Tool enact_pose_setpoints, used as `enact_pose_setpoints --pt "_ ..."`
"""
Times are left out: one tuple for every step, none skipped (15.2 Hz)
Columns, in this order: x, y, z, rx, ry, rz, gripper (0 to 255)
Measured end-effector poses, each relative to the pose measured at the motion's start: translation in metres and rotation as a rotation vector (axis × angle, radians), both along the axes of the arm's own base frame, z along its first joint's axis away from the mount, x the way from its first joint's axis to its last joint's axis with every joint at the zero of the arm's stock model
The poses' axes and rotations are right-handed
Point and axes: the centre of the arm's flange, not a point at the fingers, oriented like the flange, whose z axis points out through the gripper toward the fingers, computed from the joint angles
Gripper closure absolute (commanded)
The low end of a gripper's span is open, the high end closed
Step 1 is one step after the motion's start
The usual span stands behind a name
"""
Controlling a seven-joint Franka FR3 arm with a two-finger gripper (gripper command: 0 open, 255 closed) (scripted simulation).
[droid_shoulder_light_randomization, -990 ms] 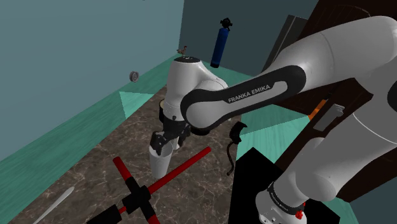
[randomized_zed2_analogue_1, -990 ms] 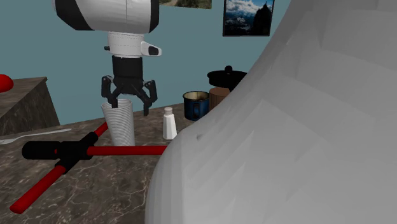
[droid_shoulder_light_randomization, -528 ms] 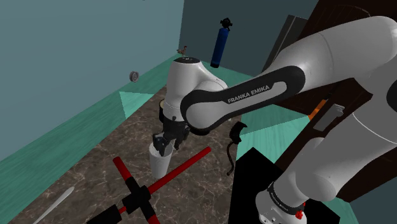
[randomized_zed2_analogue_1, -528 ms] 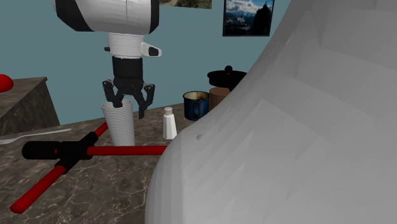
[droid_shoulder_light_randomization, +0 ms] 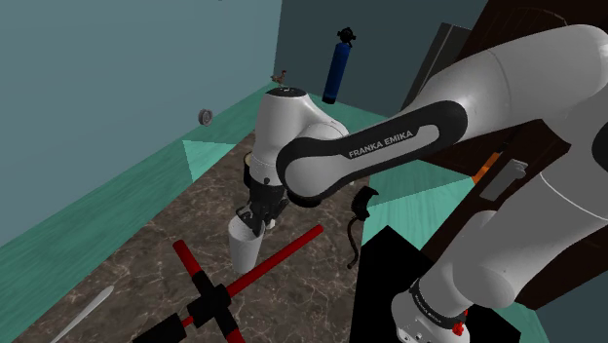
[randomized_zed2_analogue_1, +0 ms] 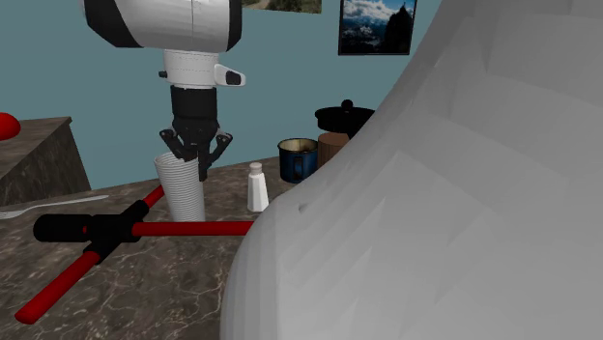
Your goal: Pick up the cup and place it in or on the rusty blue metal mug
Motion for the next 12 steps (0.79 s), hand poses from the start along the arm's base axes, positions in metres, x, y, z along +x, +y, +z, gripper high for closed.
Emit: enact_pose_setpoints --pt "0.0 0.0 0.0 0.0 0.0 0.0 255" --pt "0.0 0.0 0.002 0.0 0.0 0.0 255" --pt "0.0 0.0 0.006 0.0 0.0 0.0 255" --pt "0.0 0.0 0.01 0.0 0.0 0.0 255" --pt "0.0 0.0 0.015 0.0 0.0 0.0 255" --pt "0.0 0.0 0.02 0.0 0.0 0.0 255" --pt "-0.001 0.0 0.026 0.0 0.0 0.0 255" --pt "0.0 0.0 0.031 0.0 0.0 0.0 255" --pt "0.001 -0.001 0.036 0.0 0.0 0.0 255" --pt "-0.001 -0.001 0.041 0.0 0.0 0.0 255" --pt "-0.001 0.0 0.046 0.0 0.0 0.0 255" --pt "0.0 -0.001 0.052 0.0 0.0 0.0 255"
